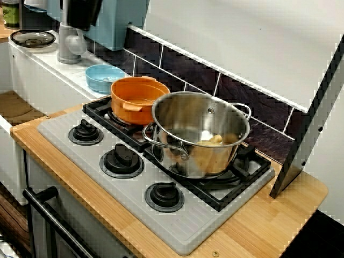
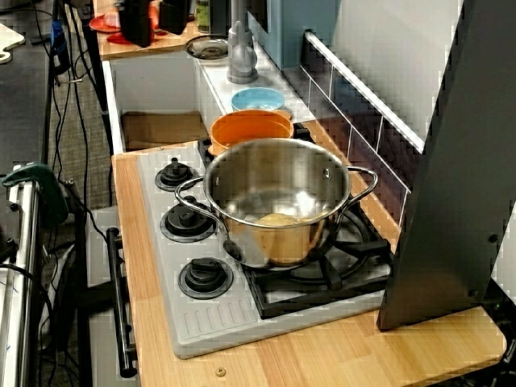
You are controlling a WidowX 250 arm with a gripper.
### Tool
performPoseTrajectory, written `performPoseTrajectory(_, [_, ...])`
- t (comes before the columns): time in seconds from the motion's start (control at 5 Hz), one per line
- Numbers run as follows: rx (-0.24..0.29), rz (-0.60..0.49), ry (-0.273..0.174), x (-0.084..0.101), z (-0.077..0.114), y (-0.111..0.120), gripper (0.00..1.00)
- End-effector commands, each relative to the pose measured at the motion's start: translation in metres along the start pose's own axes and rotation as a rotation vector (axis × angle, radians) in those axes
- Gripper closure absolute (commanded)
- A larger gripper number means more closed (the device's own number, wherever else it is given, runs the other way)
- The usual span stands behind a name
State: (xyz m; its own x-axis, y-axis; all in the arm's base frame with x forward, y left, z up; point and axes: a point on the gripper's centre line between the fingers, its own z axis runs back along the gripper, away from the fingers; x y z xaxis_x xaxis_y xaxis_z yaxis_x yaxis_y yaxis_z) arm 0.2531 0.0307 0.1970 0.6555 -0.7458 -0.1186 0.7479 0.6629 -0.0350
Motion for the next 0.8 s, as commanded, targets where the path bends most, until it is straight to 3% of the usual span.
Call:
performPoseTrajectory(0.0, [0.134,-0.075,-0.009,0.004,-0.011,-0.002,0.00])
performPoseTrajectory(0.2, [0.157,-0.116,-0.063,0.000,-0.008,0.000,0.00])
performPoseTrajectory(0.4, [0.161,-0.102,-0.078,-0.001,-0.010,0.010,0.00])
performPoseTrajectory(0.6, [0.128,-0.030,-0.125,-0.001,-0.014,0.023,0.00])
